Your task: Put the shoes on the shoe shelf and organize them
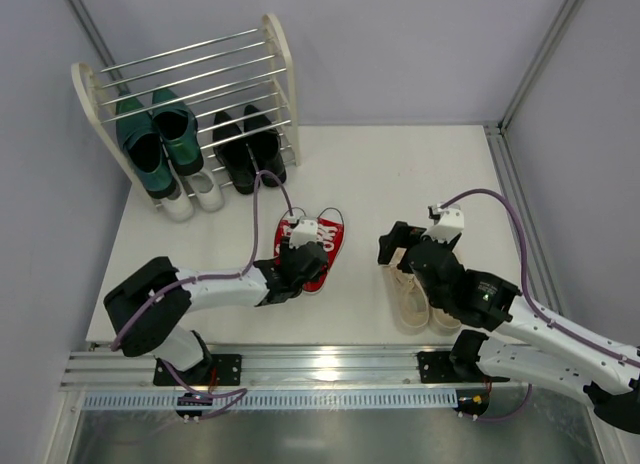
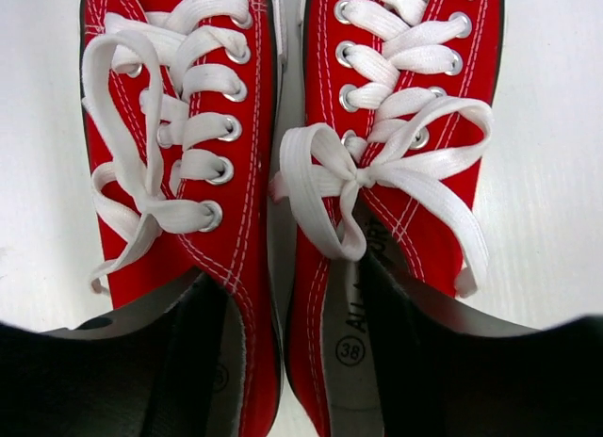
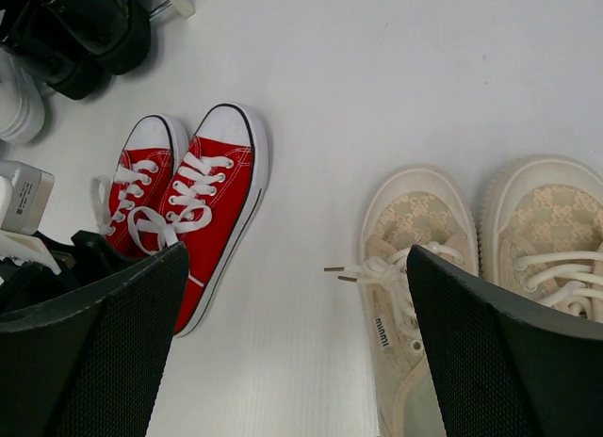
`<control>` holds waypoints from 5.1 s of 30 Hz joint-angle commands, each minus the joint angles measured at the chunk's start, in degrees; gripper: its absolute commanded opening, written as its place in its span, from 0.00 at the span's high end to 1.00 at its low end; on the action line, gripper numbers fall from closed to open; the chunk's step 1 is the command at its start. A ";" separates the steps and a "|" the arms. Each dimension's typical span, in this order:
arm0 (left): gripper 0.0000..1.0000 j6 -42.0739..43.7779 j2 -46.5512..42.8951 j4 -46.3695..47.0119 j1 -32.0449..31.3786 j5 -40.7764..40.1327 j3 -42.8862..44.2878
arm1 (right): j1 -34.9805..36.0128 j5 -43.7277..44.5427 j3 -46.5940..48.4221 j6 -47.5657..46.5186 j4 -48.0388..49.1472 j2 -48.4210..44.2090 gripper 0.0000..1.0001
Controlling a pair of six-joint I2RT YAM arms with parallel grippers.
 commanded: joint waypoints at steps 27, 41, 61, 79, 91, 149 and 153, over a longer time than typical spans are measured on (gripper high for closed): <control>1.00 0.65 -16.01 -11.35 -0.51 -14.64 14.32 | -0.59 1.03 -2.12 -0.41 -4.47 -3.49 0.05; 1.00 4.86 -7.31 -26.30 14.51 -11.05 36.56 | -0.59 1.21 0.26 -1.55 -10.70 -9.99 0.05; 1.00 15.95 14.04 -10.75 33.94 -2.70 57.82 | -0.59 2.61 2.01 -2.26 -15.10 -11.23 0.06; 1.00 22.10 30.74 -3.37 38.07 -4.62 78.67 | -0.68 2.53 0.87 -4.01 -11.94 -6.13 0.06; 0.86 23.07 33.12 -0.90 38.51 -9.82 80.43 | -1.21 1.38 -0.44 -4.63 -9.39 -4.99 0.06; 0.08 -19.11 25.20 -6.00 -19.84 14.08 46.58 | -2.44 28.46 23.55 26.85 -55.19 -14.30 0.00; 0.09 -21.66 27.49 -6.35 -20.99 16.01 47.82 | -2.44 28.45 22.67 26.83 -55.01 -14.48 0.00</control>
